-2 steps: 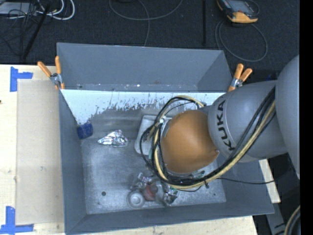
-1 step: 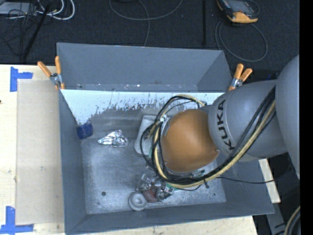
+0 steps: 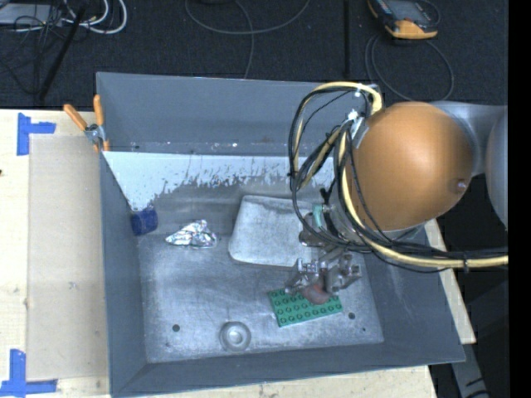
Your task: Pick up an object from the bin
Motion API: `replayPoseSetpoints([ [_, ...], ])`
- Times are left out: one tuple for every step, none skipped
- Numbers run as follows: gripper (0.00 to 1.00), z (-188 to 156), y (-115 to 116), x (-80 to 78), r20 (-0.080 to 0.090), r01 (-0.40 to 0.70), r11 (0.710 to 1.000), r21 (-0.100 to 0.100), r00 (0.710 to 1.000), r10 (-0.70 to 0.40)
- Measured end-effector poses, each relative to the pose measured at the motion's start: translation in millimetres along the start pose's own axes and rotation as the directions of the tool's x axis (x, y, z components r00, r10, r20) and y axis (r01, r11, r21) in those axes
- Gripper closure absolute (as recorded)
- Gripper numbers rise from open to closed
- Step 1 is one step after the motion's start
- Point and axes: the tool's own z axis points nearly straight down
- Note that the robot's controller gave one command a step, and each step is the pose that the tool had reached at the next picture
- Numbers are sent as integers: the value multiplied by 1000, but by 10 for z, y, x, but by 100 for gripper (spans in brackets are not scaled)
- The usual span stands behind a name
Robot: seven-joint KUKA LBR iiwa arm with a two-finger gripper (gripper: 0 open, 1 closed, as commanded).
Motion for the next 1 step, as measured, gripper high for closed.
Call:
replayPoseSetpoints([
  [100,-98,-340,-99,2,91,996,-3,996,-91],
])
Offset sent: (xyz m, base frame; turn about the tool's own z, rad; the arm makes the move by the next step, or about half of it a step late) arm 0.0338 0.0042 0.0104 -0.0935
